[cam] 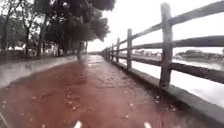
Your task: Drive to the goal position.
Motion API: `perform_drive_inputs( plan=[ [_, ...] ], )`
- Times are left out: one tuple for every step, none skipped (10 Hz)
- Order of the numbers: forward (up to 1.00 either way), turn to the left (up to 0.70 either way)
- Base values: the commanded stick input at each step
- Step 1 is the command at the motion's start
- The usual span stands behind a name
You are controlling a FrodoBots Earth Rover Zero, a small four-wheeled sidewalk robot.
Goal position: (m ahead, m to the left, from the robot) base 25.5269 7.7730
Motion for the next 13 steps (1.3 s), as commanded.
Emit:
perform_drive_inputs(
  plan=[
    [0.5,0.13],
    [0.5,0.01],
    [0.5,0.0],
    [0.5,0.0],
    [0.5,0.03],
    [0.5,0.12],
    [0.5,0.21],
    [0.5,0.0],
    [0.5,0.26],
    [0.5,0.5],
    [0.5,0.5],
    [0.5,0.5],
    [0.5,0.5]
  ],
)
